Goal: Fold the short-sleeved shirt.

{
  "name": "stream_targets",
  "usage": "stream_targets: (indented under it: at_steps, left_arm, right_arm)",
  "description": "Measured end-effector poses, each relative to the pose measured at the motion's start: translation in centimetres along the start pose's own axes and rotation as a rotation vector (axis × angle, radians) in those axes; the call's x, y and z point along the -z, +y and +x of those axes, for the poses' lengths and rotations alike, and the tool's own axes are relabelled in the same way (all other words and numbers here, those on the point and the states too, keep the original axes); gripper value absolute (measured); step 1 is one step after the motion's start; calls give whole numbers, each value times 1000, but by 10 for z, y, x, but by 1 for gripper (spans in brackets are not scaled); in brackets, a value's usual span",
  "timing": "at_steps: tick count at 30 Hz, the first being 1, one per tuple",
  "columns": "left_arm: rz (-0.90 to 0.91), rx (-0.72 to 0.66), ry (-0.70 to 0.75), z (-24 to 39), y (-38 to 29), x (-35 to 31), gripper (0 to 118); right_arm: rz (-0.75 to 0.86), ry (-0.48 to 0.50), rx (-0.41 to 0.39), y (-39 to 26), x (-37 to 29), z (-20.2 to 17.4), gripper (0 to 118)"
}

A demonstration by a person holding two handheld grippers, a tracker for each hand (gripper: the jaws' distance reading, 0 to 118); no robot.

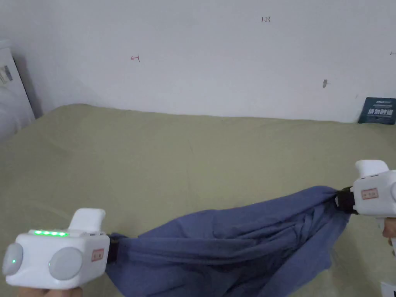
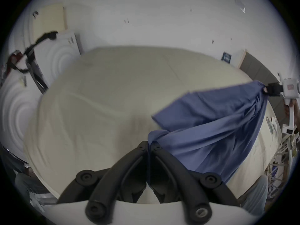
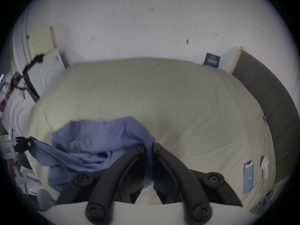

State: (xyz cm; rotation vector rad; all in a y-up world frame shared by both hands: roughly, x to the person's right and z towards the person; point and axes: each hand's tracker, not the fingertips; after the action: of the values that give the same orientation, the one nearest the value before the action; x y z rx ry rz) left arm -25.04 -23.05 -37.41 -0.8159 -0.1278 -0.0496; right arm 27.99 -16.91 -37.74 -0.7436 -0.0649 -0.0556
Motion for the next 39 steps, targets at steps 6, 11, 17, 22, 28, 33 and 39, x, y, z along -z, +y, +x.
stream_targets:
  at_steps: [6,11,17,22,28,33,39]
  left_arm:
    - [180,5,124,-18,77,-94,0]
    - [279,-29,106,-18,130,-152,0]
    - [335,-33,101,4,174,-184,0]
    - [343,-39,117,21,212,-175,0]
    - [405,-54,180,36,254,-152,0]
    - [432,-61,212,46,292,-126,0]
    - [462,-95,207,50,333,-86,0]
  right_arm:
    - [184,4,24,30,-121,16,11]
    - [287,-32,10,51,-188,26,11]
    - [328,-81,32,77,-217,41,11]
    - [365,-109,49,104,-211,44,11]
    - [401,-175,76,155,-174,45,11]
    - [427,-219,72,200,-135,50,11]
    - [438,-244,66,243,-85,54,11]
